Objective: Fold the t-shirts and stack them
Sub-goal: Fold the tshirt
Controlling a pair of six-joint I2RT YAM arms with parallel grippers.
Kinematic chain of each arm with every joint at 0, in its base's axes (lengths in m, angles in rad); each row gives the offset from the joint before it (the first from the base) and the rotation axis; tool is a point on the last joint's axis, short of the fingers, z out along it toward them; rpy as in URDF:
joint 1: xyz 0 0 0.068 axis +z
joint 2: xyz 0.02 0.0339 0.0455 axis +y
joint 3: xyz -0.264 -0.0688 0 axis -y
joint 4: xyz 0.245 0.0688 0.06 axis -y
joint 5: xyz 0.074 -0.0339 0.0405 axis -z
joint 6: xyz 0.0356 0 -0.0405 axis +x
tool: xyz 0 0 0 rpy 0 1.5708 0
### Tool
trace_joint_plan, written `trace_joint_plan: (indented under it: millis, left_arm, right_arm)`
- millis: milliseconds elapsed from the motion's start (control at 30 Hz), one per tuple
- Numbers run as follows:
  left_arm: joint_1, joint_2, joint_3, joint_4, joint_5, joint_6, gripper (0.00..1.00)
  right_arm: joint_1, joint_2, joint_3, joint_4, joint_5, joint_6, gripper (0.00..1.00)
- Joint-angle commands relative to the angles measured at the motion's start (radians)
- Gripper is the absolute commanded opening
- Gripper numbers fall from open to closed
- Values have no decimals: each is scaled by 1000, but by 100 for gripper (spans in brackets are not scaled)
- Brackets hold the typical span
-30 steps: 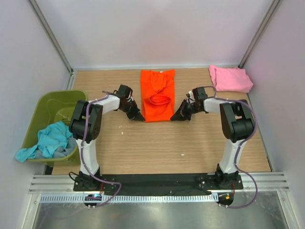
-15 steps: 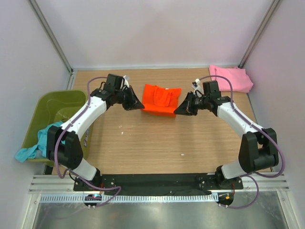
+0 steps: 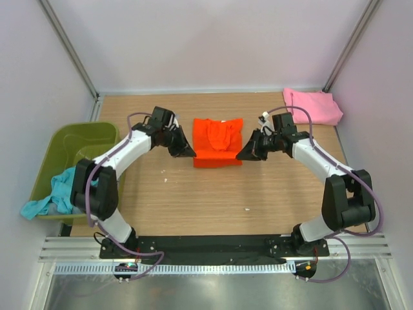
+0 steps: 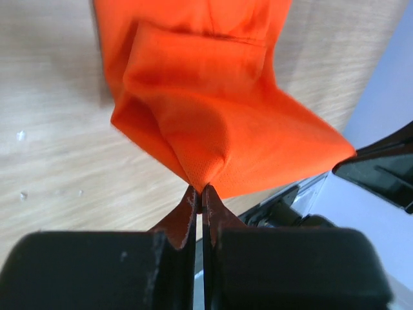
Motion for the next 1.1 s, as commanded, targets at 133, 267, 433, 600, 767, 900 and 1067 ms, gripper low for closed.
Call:
trace_joint_plan:
  millis: [133, 267, 433, 600, 767, 900, 1067]
  left_arm:
    - [53, 300, 587, 71, -44, 47, 0]
    - [63, 572, 968, -9, -212, 222, 35]
    - [64, 560, 899, 10, -216, 230, 57]
    - [66, 500, 730, 23, -182, 207, 58]
    - [67, 521, 722, 45, -161, 208, 56]
    - [67, 583, 803, 56, -174, 226, 56]
    - [70, 707, 917, 56, -239, 308, 56]
  right_arm:
    - [-73, 300, 485, 44, 14, -120, 1]
    - [-91, 555, 877, -19, 88, -190, 49]
    - [-88, 609, 907, 52, 59, -137, 68]
    - [-91, 519, 677, 19, 57, -212, 67]
    - [-110, 525, 566, 18, 42, -209, 67]
    - [-111, 580, 627, 27, 37, -205, 66]
    - [-111, 661, 730, 39, 39, -183, 66]
